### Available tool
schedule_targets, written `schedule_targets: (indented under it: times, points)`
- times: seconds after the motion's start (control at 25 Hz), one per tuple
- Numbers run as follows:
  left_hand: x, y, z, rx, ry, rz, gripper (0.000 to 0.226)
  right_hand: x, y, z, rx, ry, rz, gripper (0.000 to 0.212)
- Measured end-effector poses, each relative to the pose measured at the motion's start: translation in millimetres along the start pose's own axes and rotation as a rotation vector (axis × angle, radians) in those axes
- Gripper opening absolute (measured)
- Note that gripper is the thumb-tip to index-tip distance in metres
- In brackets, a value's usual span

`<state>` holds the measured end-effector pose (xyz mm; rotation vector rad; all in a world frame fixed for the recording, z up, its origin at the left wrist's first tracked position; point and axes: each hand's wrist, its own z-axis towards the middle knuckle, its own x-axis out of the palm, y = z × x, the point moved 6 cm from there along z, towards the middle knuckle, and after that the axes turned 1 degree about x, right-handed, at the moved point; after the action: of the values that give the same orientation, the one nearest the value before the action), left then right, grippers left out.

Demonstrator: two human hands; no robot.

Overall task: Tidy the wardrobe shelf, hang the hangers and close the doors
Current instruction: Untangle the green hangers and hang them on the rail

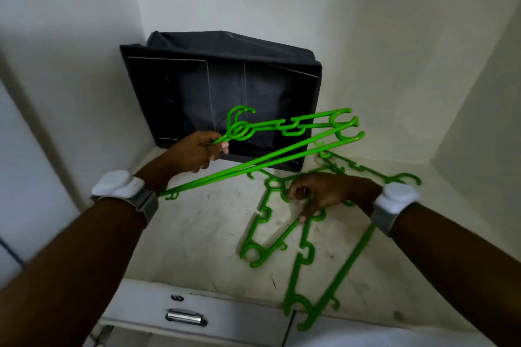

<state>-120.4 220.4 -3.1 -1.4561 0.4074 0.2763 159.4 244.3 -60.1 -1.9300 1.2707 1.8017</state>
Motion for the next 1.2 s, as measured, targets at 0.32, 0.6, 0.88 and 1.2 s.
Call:
schedule_targets:
  times: [0.32, 0.6, 0.88, 1.2]
  points:
    - [5.7, -3.8, -2.9, -0.030, -0.036, -0.002, 0.019, 18.9, 14.5, -13.9, -0.291, -0.130, -0.274, 0.020]
    - [-3.1, -4.8, 4.3, -0.032, -0.046, -0.012, 0.023, -8.3, 45.7, -51.2, -0.519, -0.817, -0.634, 0.028]
    - [-16.9, -17.2, 7.6, 0.119, -0.114, -0.164, 0.020, -57.6, 40.0, -66.8, -0.216, -1.125, -0.629, 0.042]
    - [-21.7, -39.9, 10.5, 0.256, -0.182, -0.261, 0.023, -104.0, 1.7, -114.6, 0.102, -1.630, 0.250, 0.029]
